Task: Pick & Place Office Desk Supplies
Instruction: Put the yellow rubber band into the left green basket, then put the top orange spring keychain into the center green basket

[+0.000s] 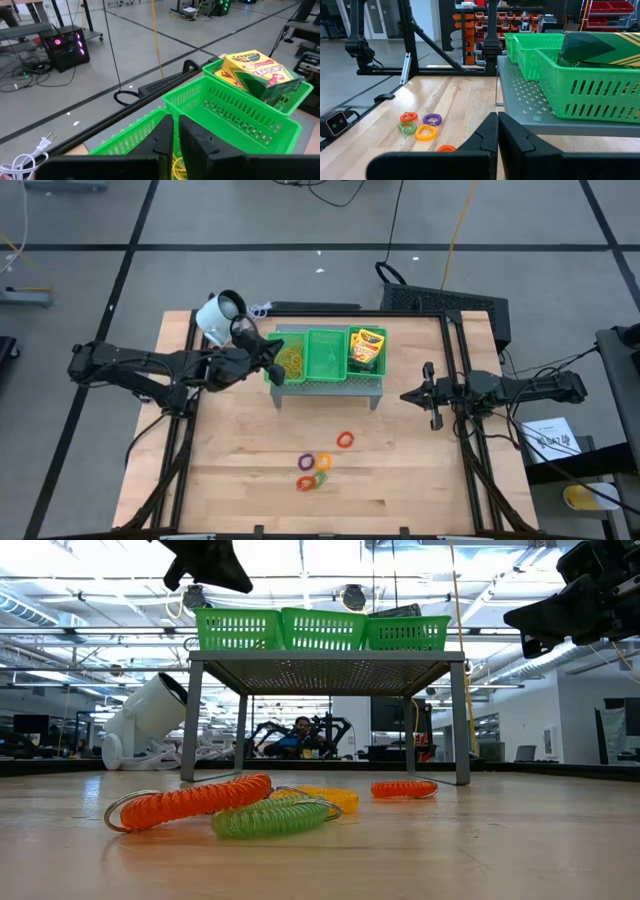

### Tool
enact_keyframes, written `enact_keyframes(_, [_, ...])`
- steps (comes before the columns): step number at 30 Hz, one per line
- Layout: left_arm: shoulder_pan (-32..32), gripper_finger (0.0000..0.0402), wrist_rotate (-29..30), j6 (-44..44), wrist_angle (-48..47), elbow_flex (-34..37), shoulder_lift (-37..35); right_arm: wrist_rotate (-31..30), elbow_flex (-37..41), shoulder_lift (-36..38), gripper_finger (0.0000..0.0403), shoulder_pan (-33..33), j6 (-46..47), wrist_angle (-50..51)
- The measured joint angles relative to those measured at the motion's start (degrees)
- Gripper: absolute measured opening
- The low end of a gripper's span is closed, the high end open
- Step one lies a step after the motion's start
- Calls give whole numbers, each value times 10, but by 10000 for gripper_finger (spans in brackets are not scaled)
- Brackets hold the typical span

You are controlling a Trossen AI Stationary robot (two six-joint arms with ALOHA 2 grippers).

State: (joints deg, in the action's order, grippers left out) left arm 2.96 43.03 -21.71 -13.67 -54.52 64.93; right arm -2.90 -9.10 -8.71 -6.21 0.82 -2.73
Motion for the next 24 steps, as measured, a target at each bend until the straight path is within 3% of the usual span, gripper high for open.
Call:
enact_keyframes(15, [9, 35, -117, 24, 17, 0, -11, 0, 0, 0, 0, 0, 0, 0])
enact_keyframes(24, [106, 35, -127, 123, -25, 13, -100, 0, 0, 0, 0, 0, 0, 0])
